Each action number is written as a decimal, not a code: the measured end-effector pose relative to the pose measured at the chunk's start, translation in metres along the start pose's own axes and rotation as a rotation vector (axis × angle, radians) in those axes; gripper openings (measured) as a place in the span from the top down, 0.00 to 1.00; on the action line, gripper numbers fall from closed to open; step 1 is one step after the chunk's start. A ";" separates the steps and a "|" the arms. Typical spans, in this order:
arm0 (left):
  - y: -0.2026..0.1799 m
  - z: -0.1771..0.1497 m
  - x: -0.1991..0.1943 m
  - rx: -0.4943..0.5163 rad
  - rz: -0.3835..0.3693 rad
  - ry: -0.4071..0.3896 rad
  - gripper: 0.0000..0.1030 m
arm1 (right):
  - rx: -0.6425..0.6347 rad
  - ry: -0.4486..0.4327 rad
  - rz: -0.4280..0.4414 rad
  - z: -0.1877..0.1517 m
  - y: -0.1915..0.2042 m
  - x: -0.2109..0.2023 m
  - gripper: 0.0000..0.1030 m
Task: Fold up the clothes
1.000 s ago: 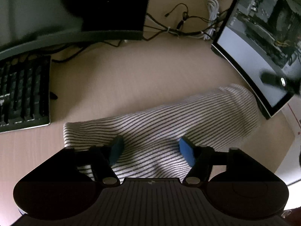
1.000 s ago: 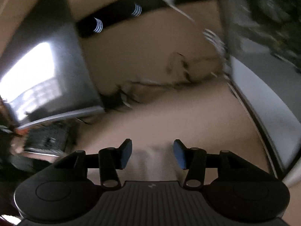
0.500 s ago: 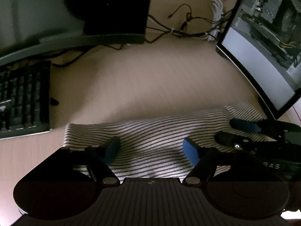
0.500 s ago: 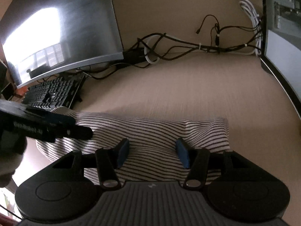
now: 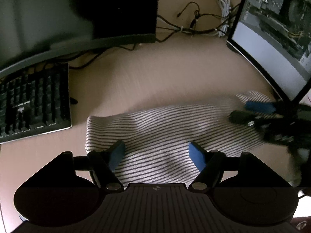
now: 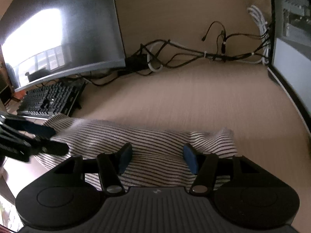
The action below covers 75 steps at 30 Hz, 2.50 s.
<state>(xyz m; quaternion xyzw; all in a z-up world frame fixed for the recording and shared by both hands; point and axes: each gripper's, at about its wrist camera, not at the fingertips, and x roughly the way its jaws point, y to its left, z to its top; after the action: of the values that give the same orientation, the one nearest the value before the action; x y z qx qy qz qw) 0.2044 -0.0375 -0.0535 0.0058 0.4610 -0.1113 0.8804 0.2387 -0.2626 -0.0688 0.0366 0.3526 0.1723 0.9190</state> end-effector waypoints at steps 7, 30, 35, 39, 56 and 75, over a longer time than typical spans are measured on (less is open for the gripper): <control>0.010 -0.003 0.006 -0.025 -0.042 -0.020 0.18 | -0.010 0.003 -0.050 -0.005 -0.002 -0.039 0.28; 0.015 -0.027 -0.018 -0.042 -0.047 -0.025 0.20 | 0.104 0.107 -0.055 -0.036 -0.017 -0.022 0.28; 0.041 -0.018 -0.033 -0.111 -0.026 -0.060 0.13 | 0.212 0.007 -0.065 -0.019 -0.036 -0.051 0.27; 0.056 -0.006 -0.015 -0.201 -0.041 -0.035 0.13 | 0.340 -0.033 -0.061 -0.001 -0.058 -0.047 0.16; 0.025 -0.038 -0.016 -0.143 -0.091 0.032 0.17 | 0.417 0.045 -0.055 -0.032 -0.053 -0.042 0.32; 0.013 -0.047 -0.017 0.021 -0.104 -0.060 0.10 | 0.193 -0.026 -0.189 -0.039 0.029 -0.026 0.33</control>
<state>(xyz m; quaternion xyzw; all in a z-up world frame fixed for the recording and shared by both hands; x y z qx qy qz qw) 0.1597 -0.0167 -0.0680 -0.0125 0.4330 -0.1619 0.8866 0.1866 -0.2462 -0.0755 0.0937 0.3574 0.0497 0.9279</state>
